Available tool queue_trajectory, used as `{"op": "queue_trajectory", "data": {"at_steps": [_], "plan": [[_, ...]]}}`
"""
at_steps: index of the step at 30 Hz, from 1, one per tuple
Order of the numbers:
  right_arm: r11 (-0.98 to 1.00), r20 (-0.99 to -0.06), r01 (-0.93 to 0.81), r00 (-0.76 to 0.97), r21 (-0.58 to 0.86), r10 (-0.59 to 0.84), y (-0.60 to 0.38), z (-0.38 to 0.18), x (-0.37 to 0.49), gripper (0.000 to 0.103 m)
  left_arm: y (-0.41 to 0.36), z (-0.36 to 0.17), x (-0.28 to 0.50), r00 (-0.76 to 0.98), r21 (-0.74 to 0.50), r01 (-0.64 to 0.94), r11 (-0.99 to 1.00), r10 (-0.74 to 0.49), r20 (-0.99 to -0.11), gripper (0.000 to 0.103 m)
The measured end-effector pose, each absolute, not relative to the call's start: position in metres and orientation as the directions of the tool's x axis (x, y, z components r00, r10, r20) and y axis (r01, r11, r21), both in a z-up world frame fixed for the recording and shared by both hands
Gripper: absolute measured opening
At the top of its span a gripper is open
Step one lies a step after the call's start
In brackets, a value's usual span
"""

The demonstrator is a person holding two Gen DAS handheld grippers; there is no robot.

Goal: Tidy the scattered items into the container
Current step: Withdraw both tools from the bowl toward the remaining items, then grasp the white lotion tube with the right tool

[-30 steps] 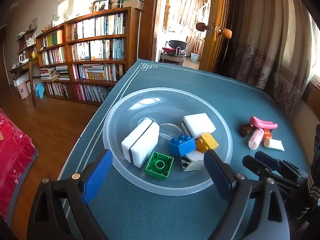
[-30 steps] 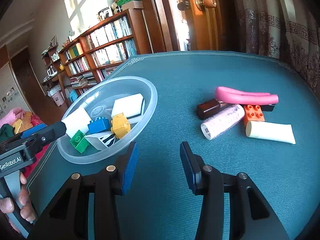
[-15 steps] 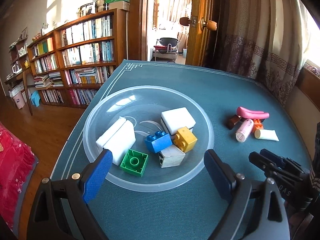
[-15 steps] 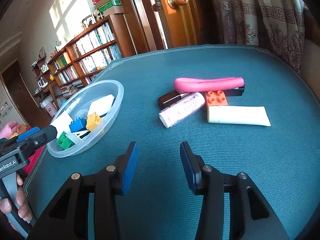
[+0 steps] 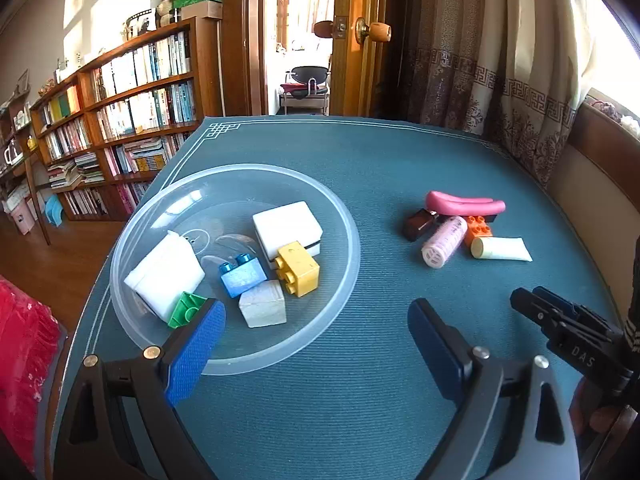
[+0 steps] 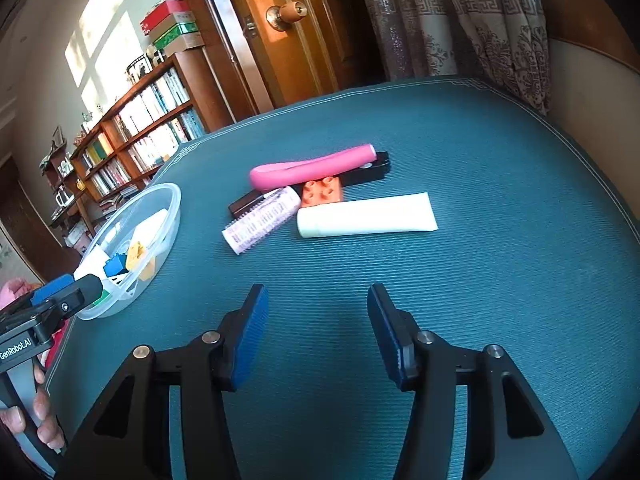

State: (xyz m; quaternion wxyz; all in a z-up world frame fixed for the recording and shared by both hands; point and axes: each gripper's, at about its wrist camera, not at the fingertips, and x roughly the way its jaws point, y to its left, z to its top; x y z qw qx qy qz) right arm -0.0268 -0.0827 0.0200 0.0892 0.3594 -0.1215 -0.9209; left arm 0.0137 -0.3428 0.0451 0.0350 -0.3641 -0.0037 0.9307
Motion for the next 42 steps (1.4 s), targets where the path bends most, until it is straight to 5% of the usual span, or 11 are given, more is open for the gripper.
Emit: {"op": "queue_trajectory", "data": {"at_steps": [24, 32, 42], "plan": [[-0.924, -0.672, 0.046, -0.673, 0.380, -0.310, -0.059, 0.022, -0.057, 0.057, -0.302, 0.034, 0.015, -0.695, -0.032, -0.152, -0.988, 0.130, -0.708, 0.095], [-0.918, -0.687, -0.005, -0.664, 0.397, -0.294, -0.078, 0.018, -0.080, 0.073, -0.319, 0.030, 0.013, -0.692, -0.052, -0.133, -0.990, 0.131, -0.710, 0.095], [-0.947, -0.724, -0.100, -0.670, 0.307, -0.164, -0.094, 0.015, -0.109, 0.075, -0.335, 0.027, 0.010, -0.689, -0.073, -0.119, -0.990, 0.135, -0.712, 0.095]]}}
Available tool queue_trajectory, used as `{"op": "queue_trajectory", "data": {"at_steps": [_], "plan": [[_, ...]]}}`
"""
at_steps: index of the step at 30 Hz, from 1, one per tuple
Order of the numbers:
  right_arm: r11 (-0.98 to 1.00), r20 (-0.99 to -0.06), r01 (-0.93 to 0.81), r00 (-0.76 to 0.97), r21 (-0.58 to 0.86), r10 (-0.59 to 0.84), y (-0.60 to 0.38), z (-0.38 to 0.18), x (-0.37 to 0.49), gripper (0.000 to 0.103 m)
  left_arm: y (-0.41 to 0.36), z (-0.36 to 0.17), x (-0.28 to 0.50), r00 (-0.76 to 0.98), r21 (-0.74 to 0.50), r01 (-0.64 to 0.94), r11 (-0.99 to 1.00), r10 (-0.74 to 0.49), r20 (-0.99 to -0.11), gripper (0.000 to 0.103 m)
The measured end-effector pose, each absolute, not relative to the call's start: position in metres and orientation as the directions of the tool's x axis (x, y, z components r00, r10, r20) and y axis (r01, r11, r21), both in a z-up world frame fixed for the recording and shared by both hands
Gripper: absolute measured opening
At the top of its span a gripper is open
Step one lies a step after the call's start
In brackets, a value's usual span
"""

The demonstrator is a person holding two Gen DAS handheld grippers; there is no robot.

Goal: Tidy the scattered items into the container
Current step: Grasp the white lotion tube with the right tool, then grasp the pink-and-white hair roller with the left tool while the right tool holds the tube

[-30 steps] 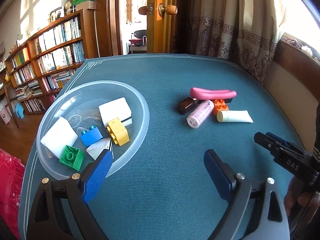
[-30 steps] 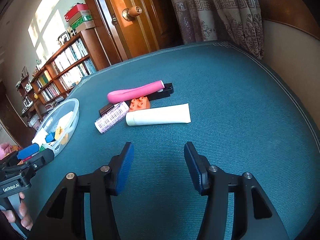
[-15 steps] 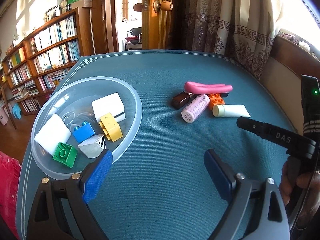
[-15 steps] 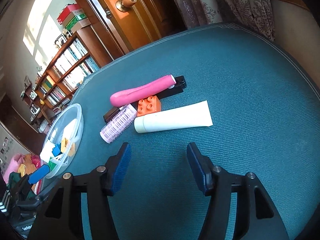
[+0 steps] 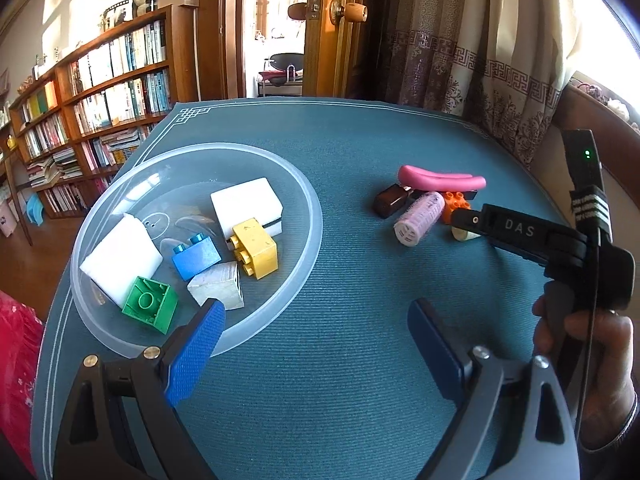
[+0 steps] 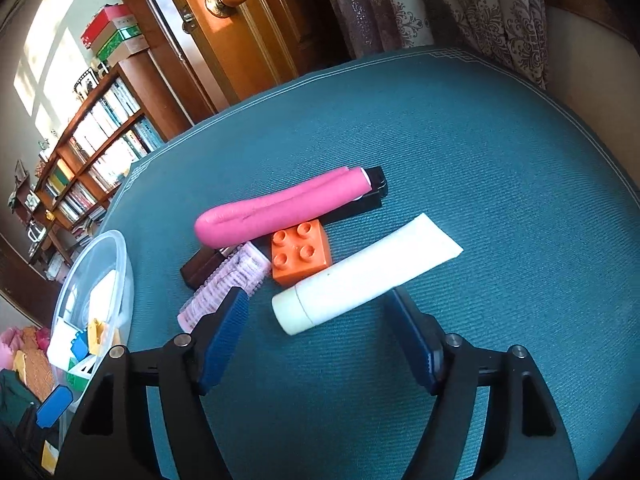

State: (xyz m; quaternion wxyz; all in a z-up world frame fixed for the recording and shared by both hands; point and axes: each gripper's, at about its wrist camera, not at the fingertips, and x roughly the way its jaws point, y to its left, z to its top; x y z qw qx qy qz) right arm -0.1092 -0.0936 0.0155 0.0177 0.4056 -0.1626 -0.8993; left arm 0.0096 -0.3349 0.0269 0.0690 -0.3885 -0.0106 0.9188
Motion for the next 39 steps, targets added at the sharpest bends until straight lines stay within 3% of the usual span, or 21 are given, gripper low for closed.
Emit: {"op": "queue_trajectory", "data": {"at_steps": [12, 26, 31, 33, 36, 37, 39], "plan": [[-0.974, -0.724, -0.115, -0.687, 0.194, -0.063, -0.076, 0.013, -0.096, 0.075, -0.323, 0.025, 0.008, -0.680, -0.064, -0.163, -0.985, 0.159, -0.716, 0.095], [-0.967, -0.717, -0.166, -0.696, 0.193, -0.024, -0.045, 0.016, -0.091, 0.074, -0.306, 0.028, 0.008, -0.678, -0.050, -0.192, -0.980, 0.170, -0.715, 0.095], [-0.984, -0.724, -0.135, -0.690, 0.116, 0.009, -0.057, 0.015, -0.103, 0.074, -0.301, 0.030, 0.005, -0.679, -0.050, -0.196, -0.979, 0.172, -0.713, 0.095], [-0.986, -0.725, -0.128, -0.689, 0.108, 0.010, -0.058, 0.014, -0.105, 0.070, -0.299, 0.031, 0.003, -0.678, -0.054, -0.197, -0.979, 0.176, -0.714, 0.095], [-0.989, -0.727, -0.126, -0.686, 0.077, 0.031, -0.055, 0.014, -0.103, 0.045, -0.295, 0.032, -0.001, -0.674, -0.060, -0.204, -0.977, 0.184, -0.715, 0.095], [-0.990, -0.729, -0.129, -0.683, 0.064, 0.042, -0.053, 0.014, -0.102, 0.033, -0.292, 0.032, -0.002, -0.673, -0.060, -0.209, -0.976, 0.188, -0.715, 0.095], [-0.989, -0.730, -0.121, -0.683, 0.080, 0.025, -0.046, 0.014, -0.098, 0.028, -0.287, 0.031, -0.005, -0.672, -0.057, -0.221, -0.974, 0.194, -0.714, 0.095]]}}
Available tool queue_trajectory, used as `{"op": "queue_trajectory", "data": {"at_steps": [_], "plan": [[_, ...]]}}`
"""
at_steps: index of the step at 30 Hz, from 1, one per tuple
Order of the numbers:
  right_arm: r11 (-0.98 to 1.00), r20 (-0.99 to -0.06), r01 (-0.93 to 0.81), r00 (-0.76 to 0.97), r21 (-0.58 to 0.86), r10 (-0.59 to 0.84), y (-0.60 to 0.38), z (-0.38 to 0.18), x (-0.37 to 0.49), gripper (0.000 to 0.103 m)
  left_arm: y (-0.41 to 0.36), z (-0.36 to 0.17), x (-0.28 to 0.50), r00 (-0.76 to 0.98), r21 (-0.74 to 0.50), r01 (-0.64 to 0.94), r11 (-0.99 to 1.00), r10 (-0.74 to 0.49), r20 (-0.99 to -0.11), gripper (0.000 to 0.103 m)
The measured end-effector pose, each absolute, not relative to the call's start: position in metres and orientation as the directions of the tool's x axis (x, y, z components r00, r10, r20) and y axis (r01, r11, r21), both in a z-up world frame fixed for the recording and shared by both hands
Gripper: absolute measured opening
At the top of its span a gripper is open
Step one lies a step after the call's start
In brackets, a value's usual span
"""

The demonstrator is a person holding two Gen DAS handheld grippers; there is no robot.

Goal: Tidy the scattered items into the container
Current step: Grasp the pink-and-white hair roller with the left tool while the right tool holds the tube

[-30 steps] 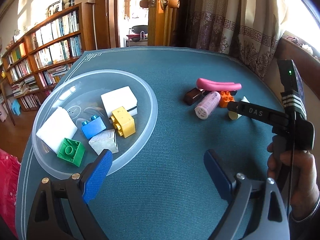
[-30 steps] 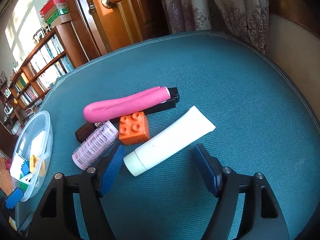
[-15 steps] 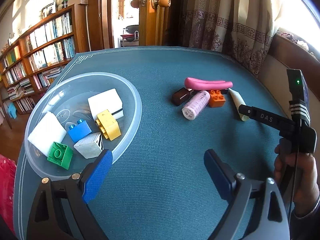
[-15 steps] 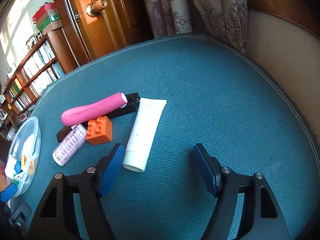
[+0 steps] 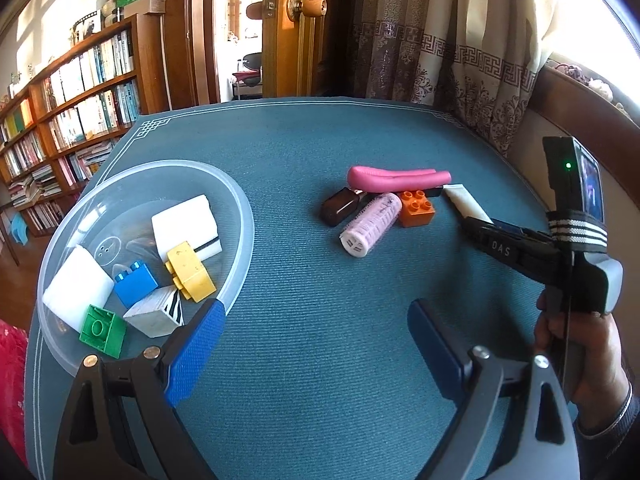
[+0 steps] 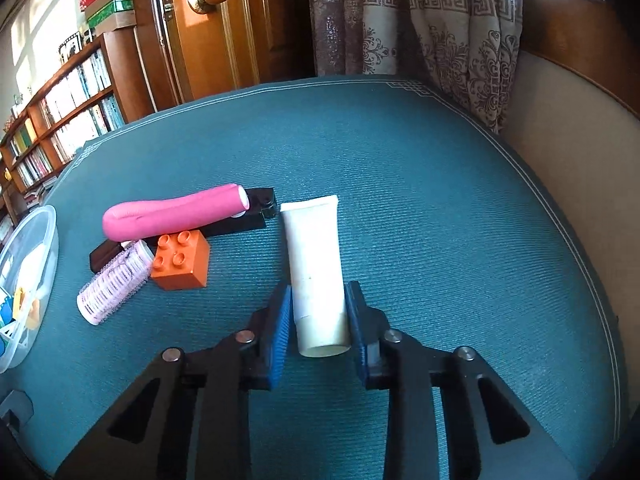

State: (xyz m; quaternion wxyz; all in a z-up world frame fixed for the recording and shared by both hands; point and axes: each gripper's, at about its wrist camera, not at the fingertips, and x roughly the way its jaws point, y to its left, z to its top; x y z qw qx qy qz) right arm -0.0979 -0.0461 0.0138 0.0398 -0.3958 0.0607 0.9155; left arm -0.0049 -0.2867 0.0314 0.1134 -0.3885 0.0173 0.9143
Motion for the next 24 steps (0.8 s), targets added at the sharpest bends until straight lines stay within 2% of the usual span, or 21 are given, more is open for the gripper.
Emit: {"op": "queue_trajectory", "data": {"at_steps": [24], "plan": [[-0.976, -0.709, -0.110, -0.703, 0.188, -0.058, -0.007, 0.012, -0.041, 0.028, -0.230, 0.016, -0.074, -0.607, -0.065, -0.297, -0.953, 0.241, -0.757, 0.095]]}}
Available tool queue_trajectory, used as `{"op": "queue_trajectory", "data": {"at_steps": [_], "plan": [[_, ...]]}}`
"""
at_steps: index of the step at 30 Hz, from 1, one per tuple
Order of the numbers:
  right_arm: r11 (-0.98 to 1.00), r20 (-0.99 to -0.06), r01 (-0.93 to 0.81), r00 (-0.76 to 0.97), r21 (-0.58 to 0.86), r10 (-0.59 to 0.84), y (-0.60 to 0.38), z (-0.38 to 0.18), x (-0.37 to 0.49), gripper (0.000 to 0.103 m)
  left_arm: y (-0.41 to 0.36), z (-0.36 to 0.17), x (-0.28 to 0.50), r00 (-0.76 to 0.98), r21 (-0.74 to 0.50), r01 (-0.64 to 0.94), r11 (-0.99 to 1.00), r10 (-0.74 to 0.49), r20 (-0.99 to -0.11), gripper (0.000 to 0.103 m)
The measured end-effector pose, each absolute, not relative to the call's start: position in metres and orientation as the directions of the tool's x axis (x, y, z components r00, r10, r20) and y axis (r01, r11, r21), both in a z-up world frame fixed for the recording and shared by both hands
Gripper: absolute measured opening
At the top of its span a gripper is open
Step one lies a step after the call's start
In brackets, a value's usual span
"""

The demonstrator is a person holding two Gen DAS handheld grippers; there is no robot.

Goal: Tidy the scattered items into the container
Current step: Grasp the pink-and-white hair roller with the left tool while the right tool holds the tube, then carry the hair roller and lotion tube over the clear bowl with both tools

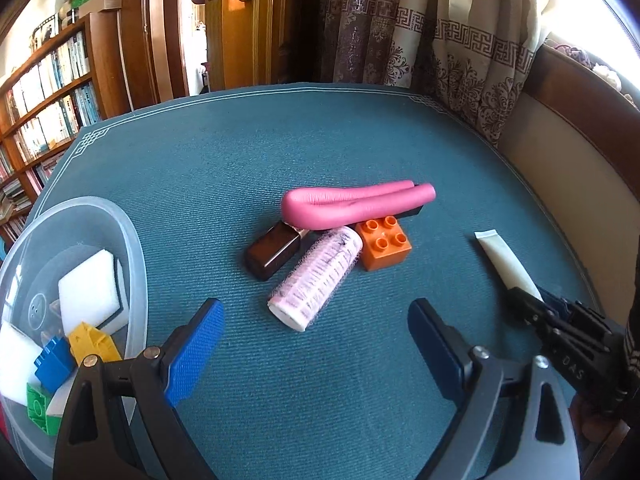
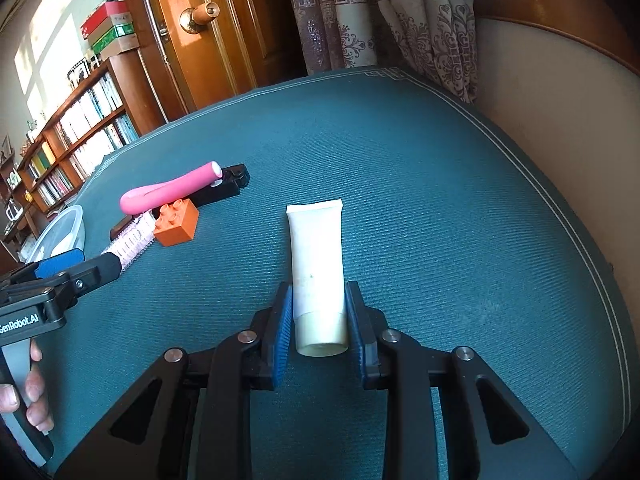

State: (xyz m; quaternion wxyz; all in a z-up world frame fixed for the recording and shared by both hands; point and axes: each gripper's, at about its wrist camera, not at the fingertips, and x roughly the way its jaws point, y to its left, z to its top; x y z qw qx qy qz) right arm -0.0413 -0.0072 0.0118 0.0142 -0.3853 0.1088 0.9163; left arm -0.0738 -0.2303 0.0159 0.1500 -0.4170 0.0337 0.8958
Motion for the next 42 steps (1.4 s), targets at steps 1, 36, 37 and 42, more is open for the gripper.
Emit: {"op": "queue_trajectory", "data": {"at_steps": [1, 36, 37, 42], "plan": [[-0.975, -0.708, -0.109, -0.703, 0.192, -0.061, -0.007, 0.012, -0.041, 0.028, -0.229, 0.015, -0.077, -0.608, -0.062, -0.298, -0.952, 0.239, -0.757, 0.095], [-0.961, -0.691, -0.102, -0.715, 0.257, -0.109, 0.001, 0.010, -0.036, 0.028, -0.209, 0.000, -0.090, -0.603, -0.028, -0.319, -0.947, 0.226, -0.765, 0.035], [-0.962, -0.691, -0.102, -0.715, 0.255, -0.107, 0.001, 0.010, -0.036, 0.028, -0.210, 0.000, -0.089, -0.602, -0.037, -0.319, -0.947, 0.233, -0.764, 0.034], [-0.961, -0.691, -0.102, -0.715, 0.256, -0.108, 0.000, 0.010, -0.036, 0.028, -0.212, 0.001, -0.074, -0.597, -0.055, -0.324, -0.944, 0.250, -0.762, 0.033]]}}
